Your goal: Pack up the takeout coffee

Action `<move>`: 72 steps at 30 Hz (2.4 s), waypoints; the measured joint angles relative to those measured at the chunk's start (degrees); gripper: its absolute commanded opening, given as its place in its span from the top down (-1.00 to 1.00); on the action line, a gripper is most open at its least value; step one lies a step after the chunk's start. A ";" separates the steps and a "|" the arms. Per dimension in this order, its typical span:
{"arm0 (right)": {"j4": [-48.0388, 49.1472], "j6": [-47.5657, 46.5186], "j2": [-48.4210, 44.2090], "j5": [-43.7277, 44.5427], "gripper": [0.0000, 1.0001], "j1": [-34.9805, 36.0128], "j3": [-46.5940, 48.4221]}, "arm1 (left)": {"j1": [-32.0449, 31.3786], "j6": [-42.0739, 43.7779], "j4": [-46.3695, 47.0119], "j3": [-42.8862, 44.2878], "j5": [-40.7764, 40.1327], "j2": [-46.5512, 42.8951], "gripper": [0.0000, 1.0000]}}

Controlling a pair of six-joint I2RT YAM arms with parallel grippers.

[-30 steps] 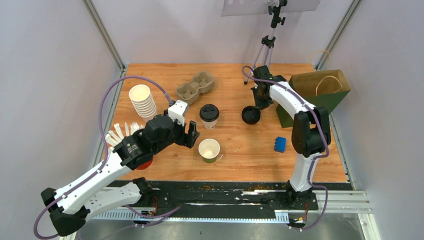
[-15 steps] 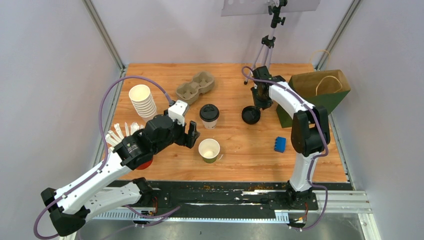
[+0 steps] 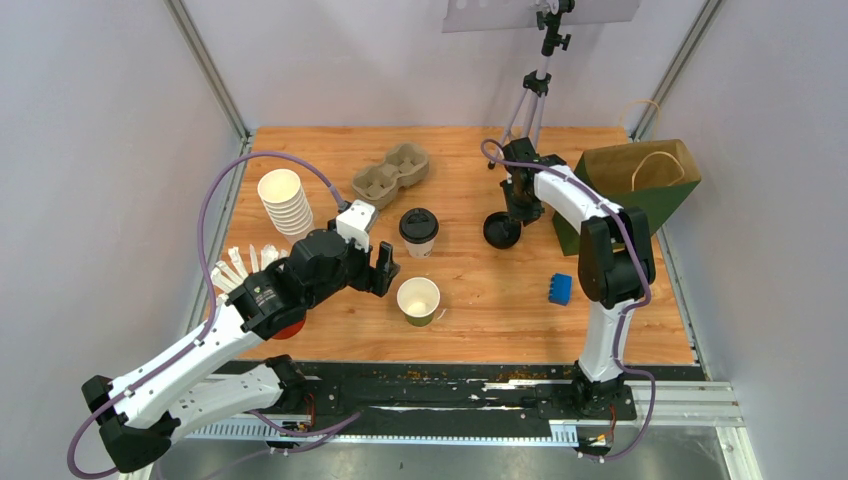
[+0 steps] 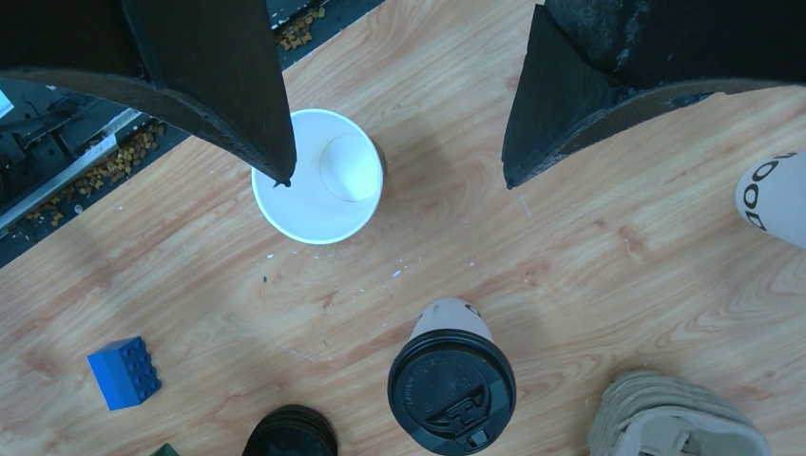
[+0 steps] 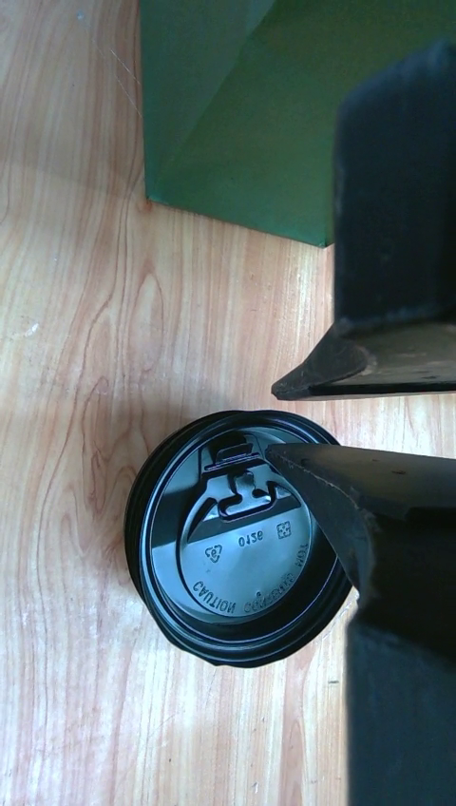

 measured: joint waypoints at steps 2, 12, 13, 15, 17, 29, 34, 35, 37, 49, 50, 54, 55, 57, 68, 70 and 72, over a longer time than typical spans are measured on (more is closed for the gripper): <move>0.11 -0.02 0.02 0.00 0.54 -0.02 0.00 | 0.00 0.00 0.00 0.00 0.00 0.00 -0.74; 0.52 -0.02 0.37 0.00 0.54 -0.07 0.00 | 0.00 0.00 0.00 0.00 -0.02 0.00 -0.74; 0.55 -0.02 0.42 0.00 0.54 -0.07 0.00 | 0.00 0.00 0.00 0.00 -0.02 0.00 -0.74; 0.59 -0.02 0.59 0.00 0.56 -0.07 0.00 | 0.00 0.00 0.00 0.00 -0.02 0.00 -0.74; 0.63 -0.02 0.79 -0.02 0.62 -0.07 0.00 | 0.00 0.00 0.00 0.00 -0.02 0.00 -0.75; 0.72 -0.26 1.03 0.44 0.87 -0.07 -0.09 | 0.00 0.00 0.00 0.00 0.00 0.00 -0.75; 0.24 -0.28 1.03 1.07 0.89 -0.07 0.02 | 0.00 -0.02 0.00 0.00 0.00 0.00 -0.75; 0.13 -0.28 1.03 1.09 0.90 -0.07 0.07 | 0.00 -0.02 0.00 0.00 0.02 0.00 -0.75; -0.31 -0.31 1.03 1.22 0.90 -0.07 0.26 | 0.00 -0.02 0.00 0.00 0.02 0.00 -0.75; -1.42 -0.79 1.03 2.54 0.81 0.09 1.55 | 0.00 -0.02 -0.02 0.00 0.02 0.00 -0.76; -1.44 -0.92 1.03 2.60 0.83 0.11 1.55 | 0.00 -0.02 -0.02 0.00 0.02 0.00 -0.76; -1.60 -1.36 1.03 2.99 0.85 0.15 1.55 | 0.00 -0.02 0.00 0.00 0.04 0.02 -0.77; -1.60 -1.38 1.03 3.08 0.86 0.28 1.55 | 0.00 0.00 0.00 0.00 0.02 0.02 -0.77; -1.62 -1.60 1.03 3.34 0.92 0.39 1.55 | 0.00 -0.02 0.00 0.00 0.04 0.02 -0.77; -1.64 -2.21 1.03 3.37 0.65 0.76 1.64 | 0.00 0.00 -0.02 0.00 0.04 0.24 -0.78; -1.60 -2.21 1.03 3.37 0.59 0.76 1.64 | 0.00 0.00 -0.02 0.00 0.04 0.24 -0.78; -1.60 -2.19 1.03 3.39 0.58 0.76 1.64 | 0.00 0.00 -0.02 0.00 0.04 0.24 -0.78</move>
